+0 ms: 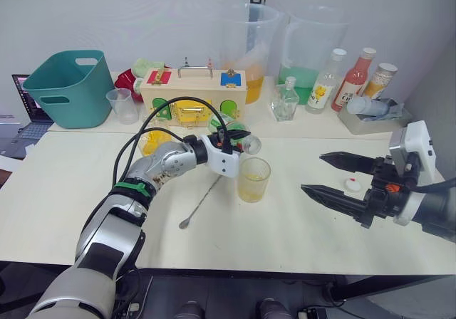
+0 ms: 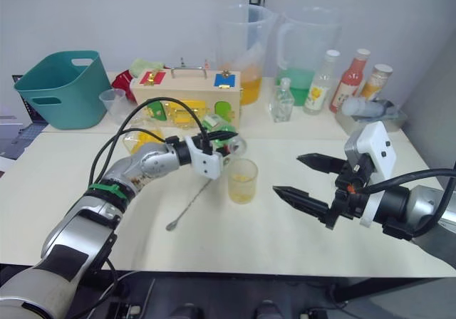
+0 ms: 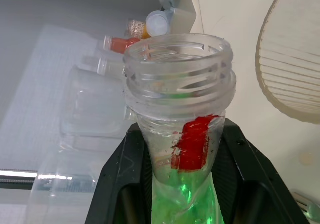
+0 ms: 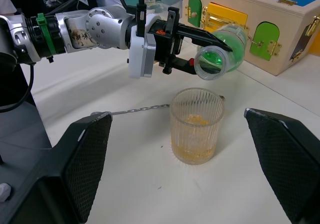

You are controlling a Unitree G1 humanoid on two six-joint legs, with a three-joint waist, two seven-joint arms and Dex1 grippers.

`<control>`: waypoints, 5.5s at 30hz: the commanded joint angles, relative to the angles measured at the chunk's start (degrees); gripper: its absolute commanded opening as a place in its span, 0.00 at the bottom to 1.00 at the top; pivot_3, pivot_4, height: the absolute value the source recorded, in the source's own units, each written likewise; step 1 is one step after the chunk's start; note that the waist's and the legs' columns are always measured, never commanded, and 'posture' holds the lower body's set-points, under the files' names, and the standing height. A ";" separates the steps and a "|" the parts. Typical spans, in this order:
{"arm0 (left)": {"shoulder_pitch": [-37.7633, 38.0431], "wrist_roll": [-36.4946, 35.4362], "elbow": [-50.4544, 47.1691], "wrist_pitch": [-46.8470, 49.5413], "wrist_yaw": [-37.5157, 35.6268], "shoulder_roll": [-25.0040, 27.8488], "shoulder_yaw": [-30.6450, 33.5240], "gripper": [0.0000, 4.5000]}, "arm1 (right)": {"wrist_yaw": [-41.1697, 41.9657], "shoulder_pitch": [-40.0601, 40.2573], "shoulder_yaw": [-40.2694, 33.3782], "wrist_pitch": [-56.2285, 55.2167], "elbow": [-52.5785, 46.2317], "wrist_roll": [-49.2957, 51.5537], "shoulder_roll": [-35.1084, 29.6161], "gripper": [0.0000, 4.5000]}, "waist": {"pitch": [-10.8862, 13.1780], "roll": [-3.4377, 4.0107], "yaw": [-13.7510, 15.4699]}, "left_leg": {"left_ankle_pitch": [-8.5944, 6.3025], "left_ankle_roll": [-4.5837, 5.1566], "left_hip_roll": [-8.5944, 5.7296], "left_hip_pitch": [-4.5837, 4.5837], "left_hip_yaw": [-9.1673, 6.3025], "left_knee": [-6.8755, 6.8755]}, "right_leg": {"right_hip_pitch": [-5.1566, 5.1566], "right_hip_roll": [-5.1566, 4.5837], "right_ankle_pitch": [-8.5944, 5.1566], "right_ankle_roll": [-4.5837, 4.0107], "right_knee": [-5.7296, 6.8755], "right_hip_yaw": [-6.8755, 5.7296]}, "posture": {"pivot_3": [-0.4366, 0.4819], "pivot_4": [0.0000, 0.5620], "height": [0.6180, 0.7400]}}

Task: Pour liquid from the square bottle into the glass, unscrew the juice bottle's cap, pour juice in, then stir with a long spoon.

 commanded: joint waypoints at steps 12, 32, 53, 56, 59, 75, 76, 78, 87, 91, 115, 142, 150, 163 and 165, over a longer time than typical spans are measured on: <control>-2.92 8.47 -1.08 -1.81 13.25 2.23 -2.30 0.24 | -0.34 -0.17 -1.11 -1.37 -0.74 -0.28 -0.87 1.00 | 0.00 0.00 -0.04 | 0.00 0.00 0.00 0.01 0.00 0.00 | -0.01 0.00 0.00 0.00 0.03 0.00 | 0.48 0.27 1.00; -5.45 15.37 -0.19 -1.74 21.79 3.74 -6.30 0.24 | -0.15 -0.97 0.29 -2.06 -0.44 -1.90 -0.26 1.00 | -0.01 0.00 -0.01 | 0.00 0.00 -0.01 -0.02 0.00 0.10 | 0.00 -0.01 0.01 0.01 0.06 0.00 | 0.48 0.27 1.00; -2.14 -0.91 0.48 -0.37 9.01 0.72 -1.85 0.24 | 1.10 -1.50 1.00 -2.20 0.22 -3.36 -0.53 1.00 | -0.01 0.00 -0.10 | -0.02 0.03 0.00 -0.05 0.00 0.30 | 0.00 0.00 0.01 0.01 0.13 0.00 | 0.48 0.27 1.00; -1.33 -5.05 -1.34 0.11 5.09 0.32 -0.39 0.24 | 1.19 -2.73 1.37 -2.35 0.78 -3.37 -0.60 1.00 | -0.01 0.01 -0.12 | -0.02 0.03 0.00 -0.06 0.00 0.32 | 0.00 0.01 0.01 0.01 0.13 0.00 | 0.48 0.27 1.00; -0.49 -9.43 -4.15 1.81 0.98 -0.10 1.32 0.24 | 1.83 -4.01 2.05 -2.21 1.33 -3.62 -0.62 1.00 | -0.01 0.00 -0.08 | -0.02 0.03 0.00 -0.05 0.00 0.33 | 0.00 0.00 0.01 0.01 0.13 0.00 | 0.48 0.27 1.00; 9.93 -48.06 -39.72 59.70 -20.60 0.31 21.97 0.24 | 14.67 -18.06 14.47 -4.39 12.82 -11.67 0.05 1.00 | -0.02 0.03 -0.97 | -0.03 0.05 0.04 -0.03 -0.04 0.40 | -0.02 0.05 0.01 0.01 0.20 -0.01 | 0.48 0.27 1.00; 11.01 -49.67 -42.42 63.77 -20.89 1.26 22.86 0.24 | 15.93 -19.16 15.48 -4.48 13.86 -12.28 0.22 1.00 | -0.02 0.03 -1.19 | -0.03 0.05 0.04 -0.01 -0.05 0.41 | -0.03 0.04 0.01 0.01 0.24 0.00 | 0.48 0.27 1.00; 13.26 -52.19 -47.25 70.57 -21.11 3.28 24.52 0.24 | 18.50 -21.17 17.36 -4.75 15.67 -13.82 0.44 1.00 | -0.02 0.03 -1.39 | -0.03 0.05 0.04 0.02 -0.07 0.40 | -0.03 0.04 0.01 0.01 0.29 -0.01 | 0.48 0.27 1.00; 29.46 -66.93 -65.58 90.76 -23.73 15.20 39.53 0.24 | 33.49 -30.71 27.83 -6.51 25.90 -21.65 3.21 1.00 | -0.02 0.04 -2.59 | -0.03 0.05 0.11 0.07 -0.05 0.34 | -0.18 0.08 -0.01 -0.09 0.51 0.00 | 0.48 0.27 1.00; 41.50 -69.20 -70.50 89.97 -25.47 18.65 49.98 0.24 | 37.39 -33.91 30.85 -6.83 29.42 -23.98 6.46 1.00 | -0.02 0.04 -2.18 | -0.03 0.04 0.09 0.09 -0.03 0.35 | -0.14 0.05 -0.01 -0.09 0.49 0.00 | 0.48 0.27 1.00; 24.05 -54.87 -29.35 66.27 -16.22 18.37 46.83 0.24 | 33.69 -30.57 23.87 0.08 22.69 -23.86 8.77 1.00 | -0.05 -0.05 -0.45 | -0.06 0.05 0.06 0.04 -0.03 0.31 | -0.20 0.03 0.02 -0.12 0.50 -0.06 | 0.48 0.27 1.00; 19.48 -62.21 -27.14 54.33 -19.55 17.60 51.97 0.99 | 31.31 -30.22 23.30 -1.87 23.14 -25.64 8.89 1.00 | -0.06 -0.06 -1.65 | -0.06 0.05 0.06 0.08 -0.06 0.33 | -0.18 0.01 0.02 -0.13 0.57 -0.06 | 0.48 0.27 1.00; 15.87 -66.97 -35.37 59.58 -23.84 19.89 50.20 0.99 | 32.35 -30.98 23.73 -3.14 24.32 -26.99 9.37 1.00 | -0.06 -0.07 -1.75 | -0.06 0.05 0.06 0.06 -0.06 0.34 | -0.17 0.03 0.02 -0.13 0.54 -0.06 | 0.48 0.27 1.00; 29.54 -74.75 -58.91 79.02 -40.76 27.31 38.31 0.99 | 31.73 -24.14 20.23 -7.28 24.05 -30.58 8.42 1.00 | -0.04 -0.04 -1.88 | -0.07 0.07 0.09 0.10 -0.02 0.27 | -0.16 0.05 0.01 -0.13 0.51 -0.03 | 0.48 0.27 1.00; 34.41 -74.07 -60.72 79.33 -41.67 27.38 38.37 0.99 | 31.08 -19.90 18.63 -9.87 23.53 -32.06 9.02 1.00 | -0.04 -0.04 -1.94 | -0.07 0.07 0.11 0.10 -0.02 0.28 | -0.18 0.07 0.01 -0.14 0.50 -0.04 | 0.48 0.27 1.00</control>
